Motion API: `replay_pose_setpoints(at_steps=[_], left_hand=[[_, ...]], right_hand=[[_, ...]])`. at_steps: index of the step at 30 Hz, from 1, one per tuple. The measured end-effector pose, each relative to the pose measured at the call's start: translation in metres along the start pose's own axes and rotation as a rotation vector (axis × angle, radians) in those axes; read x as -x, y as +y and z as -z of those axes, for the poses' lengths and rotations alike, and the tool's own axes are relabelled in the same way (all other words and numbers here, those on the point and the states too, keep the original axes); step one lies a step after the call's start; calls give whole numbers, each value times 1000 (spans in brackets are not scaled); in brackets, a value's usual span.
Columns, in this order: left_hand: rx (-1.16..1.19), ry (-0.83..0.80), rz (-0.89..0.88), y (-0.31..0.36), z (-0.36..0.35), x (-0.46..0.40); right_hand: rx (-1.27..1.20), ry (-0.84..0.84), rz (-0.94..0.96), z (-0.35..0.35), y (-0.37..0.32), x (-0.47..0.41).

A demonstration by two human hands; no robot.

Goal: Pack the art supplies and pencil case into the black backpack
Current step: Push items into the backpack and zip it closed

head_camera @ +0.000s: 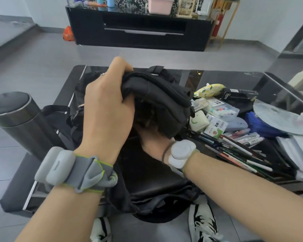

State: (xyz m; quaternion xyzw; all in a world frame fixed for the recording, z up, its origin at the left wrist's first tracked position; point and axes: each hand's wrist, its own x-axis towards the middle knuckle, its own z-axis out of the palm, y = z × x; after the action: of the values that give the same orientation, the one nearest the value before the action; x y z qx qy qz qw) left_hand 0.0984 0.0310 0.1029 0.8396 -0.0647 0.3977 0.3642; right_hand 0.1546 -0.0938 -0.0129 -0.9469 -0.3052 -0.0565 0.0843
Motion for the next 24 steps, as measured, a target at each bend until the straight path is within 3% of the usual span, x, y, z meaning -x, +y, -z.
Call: replay_pose_setpoints(at_steps=[3, 9, 13, 19, 24], left_hand=[[-47, -9, -18, 0, -2, 4], [-82, -25, 17, -1, -3, 9], [-99, -35, 36, -1, -3, 11], [-89, -8, 99, 5, -15, 13], [-35, 26, 178, 5, -31, 10]], right_hand=[[-63, 111, 79, 9, 12, 49], [-147, -108, -118, 30, 43, 117], [-108, -212, -66, 33, 47, 124], [-184, 61, -259, 43, 79, 91], [-169, 60, -415, 38, 102, 70]])
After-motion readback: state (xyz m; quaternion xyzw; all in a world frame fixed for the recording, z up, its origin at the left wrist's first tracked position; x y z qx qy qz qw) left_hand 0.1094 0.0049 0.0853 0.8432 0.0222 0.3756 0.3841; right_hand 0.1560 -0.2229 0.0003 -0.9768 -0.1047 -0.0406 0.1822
